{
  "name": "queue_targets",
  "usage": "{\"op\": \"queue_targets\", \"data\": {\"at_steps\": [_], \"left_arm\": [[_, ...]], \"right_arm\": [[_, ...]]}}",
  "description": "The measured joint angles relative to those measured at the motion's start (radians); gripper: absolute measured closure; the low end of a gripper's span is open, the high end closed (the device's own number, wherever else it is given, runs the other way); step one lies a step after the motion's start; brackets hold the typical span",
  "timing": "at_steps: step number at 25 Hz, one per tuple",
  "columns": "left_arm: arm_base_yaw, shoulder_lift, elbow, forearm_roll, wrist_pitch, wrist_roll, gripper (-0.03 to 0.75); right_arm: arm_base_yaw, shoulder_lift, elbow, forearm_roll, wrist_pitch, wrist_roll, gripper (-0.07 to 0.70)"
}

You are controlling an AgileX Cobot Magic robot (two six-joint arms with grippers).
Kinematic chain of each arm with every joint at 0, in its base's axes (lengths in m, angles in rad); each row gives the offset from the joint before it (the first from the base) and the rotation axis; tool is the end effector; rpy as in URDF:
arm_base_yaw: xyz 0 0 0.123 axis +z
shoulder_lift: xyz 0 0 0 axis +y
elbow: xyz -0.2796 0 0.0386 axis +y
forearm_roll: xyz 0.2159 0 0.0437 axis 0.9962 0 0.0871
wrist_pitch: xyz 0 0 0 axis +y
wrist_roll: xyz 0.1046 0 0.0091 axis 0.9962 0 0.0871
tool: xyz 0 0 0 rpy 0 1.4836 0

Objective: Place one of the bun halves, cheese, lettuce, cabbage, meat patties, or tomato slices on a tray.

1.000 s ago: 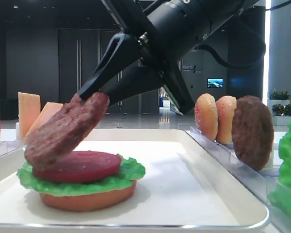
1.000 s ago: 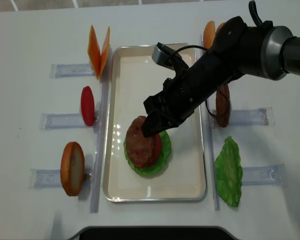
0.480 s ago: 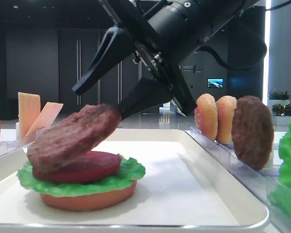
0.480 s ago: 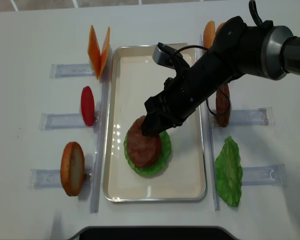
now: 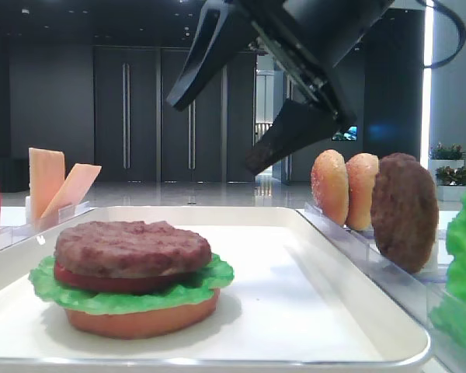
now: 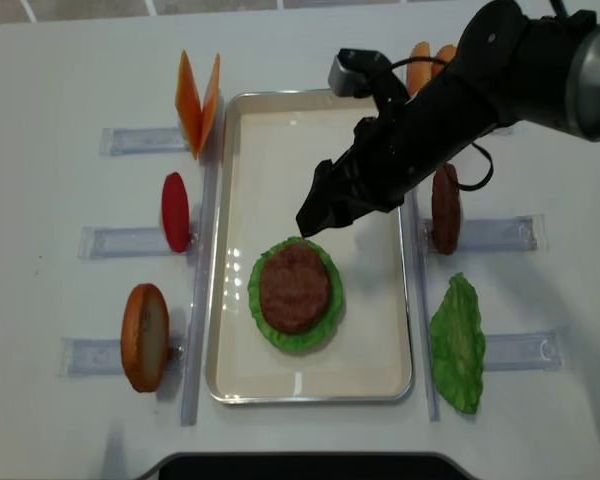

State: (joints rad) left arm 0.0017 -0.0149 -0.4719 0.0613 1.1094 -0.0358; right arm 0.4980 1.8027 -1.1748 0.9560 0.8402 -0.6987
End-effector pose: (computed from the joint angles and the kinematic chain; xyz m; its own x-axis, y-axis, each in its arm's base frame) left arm -0.0196 0.0057 0.2436 -0.5091 -0.0093 -0.8607 -0.0532 0.9984 0.0207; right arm 0.2673 0.2181 0.2200 -0.8226 -0.3945 -0.4096 -0.5684 0.5928 0.5706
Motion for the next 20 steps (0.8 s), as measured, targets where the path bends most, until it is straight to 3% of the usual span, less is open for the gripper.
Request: {"op": "queue_targets", "data": {"at_steps": [8,20], "left_arm": [[0.000,0.000,0.000,0.000,0.000,0.000,0.716],[0.000,0.000,0.000,0.000,0.000,0.000,0.716]], "right_arm": [[-0.070,-0.173,-0.003,-0.185,0.022,0.125,0.053],[-0.336,-0.321,-0.003,-0.606,0.196,0.414,0.054]]}}
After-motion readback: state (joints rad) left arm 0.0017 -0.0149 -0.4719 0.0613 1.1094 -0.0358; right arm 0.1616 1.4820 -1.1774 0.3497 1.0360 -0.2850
